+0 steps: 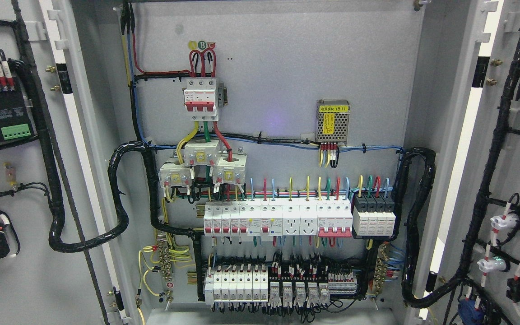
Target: Open door with both hands
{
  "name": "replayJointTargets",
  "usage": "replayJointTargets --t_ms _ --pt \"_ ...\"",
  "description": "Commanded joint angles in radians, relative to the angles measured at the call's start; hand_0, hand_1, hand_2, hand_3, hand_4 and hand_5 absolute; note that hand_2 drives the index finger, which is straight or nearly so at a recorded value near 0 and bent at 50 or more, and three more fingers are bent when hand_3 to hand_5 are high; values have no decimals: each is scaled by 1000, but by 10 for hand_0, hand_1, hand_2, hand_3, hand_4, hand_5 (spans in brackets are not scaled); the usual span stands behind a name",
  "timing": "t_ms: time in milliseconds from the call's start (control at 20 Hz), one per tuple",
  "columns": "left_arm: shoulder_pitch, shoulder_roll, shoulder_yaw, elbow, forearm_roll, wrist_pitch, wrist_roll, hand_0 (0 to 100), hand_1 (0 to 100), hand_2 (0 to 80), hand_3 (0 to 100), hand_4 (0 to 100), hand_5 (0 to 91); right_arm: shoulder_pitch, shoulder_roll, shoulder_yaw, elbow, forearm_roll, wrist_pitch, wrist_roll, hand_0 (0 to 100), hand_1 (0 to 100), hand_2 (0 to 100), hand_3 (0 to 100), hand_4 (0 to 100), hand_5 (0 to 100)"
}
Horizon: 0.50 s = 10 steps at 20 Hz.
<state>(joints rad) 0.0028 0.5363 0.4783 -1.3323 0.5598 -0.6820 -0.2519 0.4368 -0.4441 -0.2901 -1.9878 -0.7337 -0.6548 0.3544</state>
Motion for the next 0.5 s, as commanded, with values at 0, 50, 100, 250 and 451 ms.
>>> replayJointTargets --t_ms 0,50,100,250,451 --pt "54 -4 2 -106 12 -1 -1 0 0 0 0 0 0 7 10 -11 6 -4 0 -5 381 0 0 0 0 0" --pt "63 -4 0 -117 17 -1 -1 0 0 0 0 0 0 8 10 -11 7 -4 0 -5 381 0 0 0 0 0" --pt "77 -4 -1 -131 26 -1 -1 0 0 0 0 0 0 8 10 -11 6 -4 0 -5 381 0 0 0 0 0" --pt "115 -6 -4 -188 37 -1 -1 0 0 0 0 0 0 10 8 -6 4 -4 0 -3 381 0 0 0 0 0" --pt "169 -7 -10 -267 49 -1 0 0 0 0 0 0 0 10 1 8 -5 -7 -17 -2 381 0 0 0 0 0"
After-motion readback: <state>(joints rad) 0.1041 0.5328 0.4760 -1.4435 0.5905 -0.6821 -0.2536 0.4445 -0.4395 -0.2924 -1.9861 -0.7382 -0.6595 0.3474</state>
